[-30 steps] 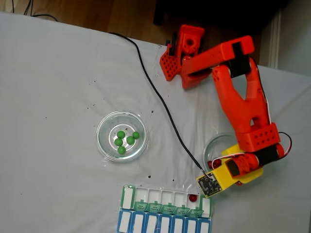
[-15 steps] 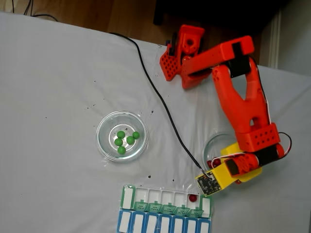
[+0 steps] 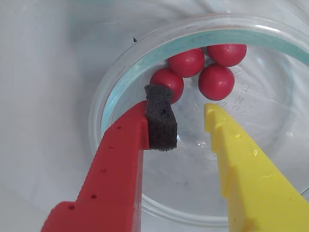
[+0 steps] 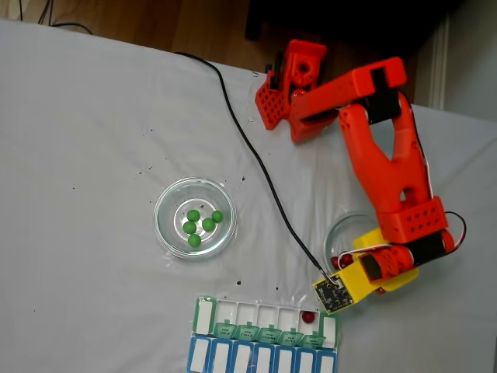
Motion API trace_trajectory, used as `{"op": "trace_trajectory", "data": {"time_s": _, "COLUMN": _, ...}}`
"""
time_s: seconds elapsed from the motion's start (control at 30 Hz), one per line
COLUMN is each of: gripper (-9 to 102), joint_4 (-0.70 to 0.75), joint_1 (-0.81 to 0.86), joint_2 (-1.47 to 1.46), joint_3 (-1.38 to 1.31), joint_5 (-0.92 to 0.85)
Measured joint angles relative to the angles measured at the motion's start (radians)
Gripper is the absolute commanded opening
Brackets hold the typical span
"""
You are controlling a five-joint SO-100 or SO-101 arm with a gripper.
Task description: Sort medicines into box.
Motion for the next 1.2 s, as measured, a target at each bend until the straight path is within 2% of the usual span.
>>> {"op": "trace_trajectory", "data": {"time_s": 1.2, "gripper": 16, "joint_4": 0.003, "joint_1": 0.0, "joint_2": 0.002, "joint_3": 0.052, "joint_5": -0.003}}
